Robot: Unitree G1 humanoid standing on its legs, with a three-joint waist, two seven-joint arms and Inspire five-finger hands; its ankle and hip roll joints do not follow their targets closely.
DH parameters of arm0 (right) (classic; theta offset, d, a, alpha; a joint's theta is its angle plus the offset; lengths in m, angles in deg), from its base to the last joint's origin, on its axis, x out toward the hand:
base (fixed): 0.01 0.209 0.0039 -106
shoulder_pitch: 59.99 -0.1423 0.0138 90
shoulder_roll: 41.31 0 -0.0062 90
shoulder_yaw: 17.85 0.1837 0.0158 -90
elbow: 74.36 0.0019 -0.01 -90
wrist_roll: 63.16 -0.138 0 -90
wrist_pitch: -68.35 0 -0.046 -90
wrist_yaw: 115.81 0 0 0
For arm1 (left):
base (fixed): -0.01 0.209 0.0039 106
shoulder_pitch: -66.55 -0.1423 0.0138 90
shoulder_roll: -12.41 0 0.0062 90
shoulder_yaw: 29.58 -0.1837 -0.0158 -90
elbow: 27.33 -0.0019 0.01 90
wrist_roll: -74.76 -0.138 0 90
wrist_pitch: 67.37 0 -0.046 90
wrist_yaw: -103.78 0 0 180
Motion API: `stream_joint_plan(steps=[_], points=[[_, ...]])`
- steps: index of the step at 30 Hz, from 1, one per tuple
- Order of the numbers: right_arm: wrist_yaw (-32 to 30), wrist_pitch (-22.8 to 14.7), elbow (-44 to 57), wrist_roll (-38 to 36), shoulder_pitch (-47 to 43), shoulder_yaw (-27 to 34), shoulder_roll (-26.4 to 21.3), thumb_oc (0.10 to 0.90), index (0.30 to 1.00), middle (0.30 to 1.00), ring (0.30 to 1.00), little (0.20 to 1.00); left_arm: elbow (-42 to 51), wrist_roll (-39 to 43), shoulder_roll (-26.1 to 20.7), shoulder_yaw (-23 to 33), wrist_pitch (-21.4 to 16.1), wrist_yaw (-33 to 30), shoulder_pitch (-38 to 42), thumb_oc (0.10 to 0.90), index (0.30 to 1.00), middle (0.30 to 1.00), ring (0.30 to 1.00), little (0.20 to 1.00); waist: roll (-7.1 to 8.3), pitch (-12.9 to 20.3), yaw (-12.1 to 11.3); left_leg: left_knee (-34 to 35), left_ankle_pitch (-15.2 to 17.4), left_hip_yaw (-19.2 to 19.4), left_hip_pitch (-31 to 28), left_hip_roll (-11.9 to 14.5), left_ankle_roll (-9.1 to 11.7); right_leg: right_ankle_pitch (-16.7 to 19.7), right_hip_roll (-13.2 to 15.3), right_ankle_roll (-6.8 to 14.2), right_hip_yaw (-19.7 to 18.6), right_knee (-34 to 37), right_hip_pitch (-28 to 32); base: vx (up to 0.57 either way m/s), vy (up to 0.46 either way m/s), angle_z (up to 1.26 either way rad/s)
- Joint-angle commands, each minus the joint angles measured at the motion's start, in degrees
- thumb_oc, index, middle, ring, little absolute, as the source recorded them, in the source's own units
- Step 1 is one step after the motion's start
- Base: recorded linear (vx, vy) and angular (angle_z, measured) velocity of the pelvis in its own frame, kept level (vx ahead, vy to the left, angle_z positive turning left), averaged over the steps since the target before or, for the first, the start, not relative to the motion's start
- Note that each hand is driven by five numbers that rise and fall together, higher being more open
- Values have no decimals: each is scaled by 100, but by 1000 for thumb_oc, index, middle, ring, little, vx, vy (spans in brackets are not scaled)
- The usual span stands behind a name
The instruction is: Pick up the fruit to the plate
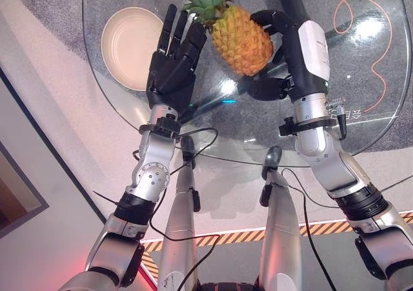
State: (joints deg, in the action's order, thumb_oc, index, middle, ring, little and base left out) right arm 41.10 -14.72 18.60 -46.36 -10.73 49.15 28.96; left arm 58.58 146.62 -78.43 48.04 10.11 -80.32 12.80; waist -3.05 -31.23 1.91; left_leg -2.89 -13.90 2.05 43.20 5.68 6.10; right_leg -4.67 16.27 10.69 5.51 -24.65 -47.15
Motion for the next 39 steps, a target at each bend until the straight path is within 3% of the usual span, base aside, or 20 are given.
stream_joint_plan(steps=[1, 14, 25, 39], points=[[46, -610, 1068, 62, -1028, -183, 88, 100, 300, 300, 300, 200, 538, 21, 25, -122, -225, 619, 809, 800, 900, 900, 900, 900, 278, 144, -90, -399, 688, 21, -275, 138, 111, 1222, -34, 135, 293, 1465, 632, 0, 0, 0], [443, -511, 1103, 17, -1118, -440, 109, 100, 300, 300, 300, 200, 440, -17, 81, -151, -234, 466, 822, 800, 900, 900, 900, 900, 279, 144, -109, -434, 688, -20, -221, 123, 118, 1200, -38, 125, 302, 1433, 592, 0, 0, 0], [373, -608, 1084, 8, -1149, -484, 88, 100, 300, 300, 300, 200, 271, -1167, -28, -182, -451, -688, 819, 800, 900, 900, 900, 900, 270, 144, -138, -427, 659, -63, -185, 100, 119, 1195, -60, 128, 310, 1423, 574, 0, 0, 0], [711, -806, 1095, 108, -1225, -569, 36, 100, 300, 300, 300, 200, 311, -1175, 61, -100, -528, -878, 800, 800, 900, 900, 900, 900, 272, 144, -157, -463, 651, -99, -126, 84, 132, 1180, -69, 116, 322, 1392, 538, 0, 0, 0]])
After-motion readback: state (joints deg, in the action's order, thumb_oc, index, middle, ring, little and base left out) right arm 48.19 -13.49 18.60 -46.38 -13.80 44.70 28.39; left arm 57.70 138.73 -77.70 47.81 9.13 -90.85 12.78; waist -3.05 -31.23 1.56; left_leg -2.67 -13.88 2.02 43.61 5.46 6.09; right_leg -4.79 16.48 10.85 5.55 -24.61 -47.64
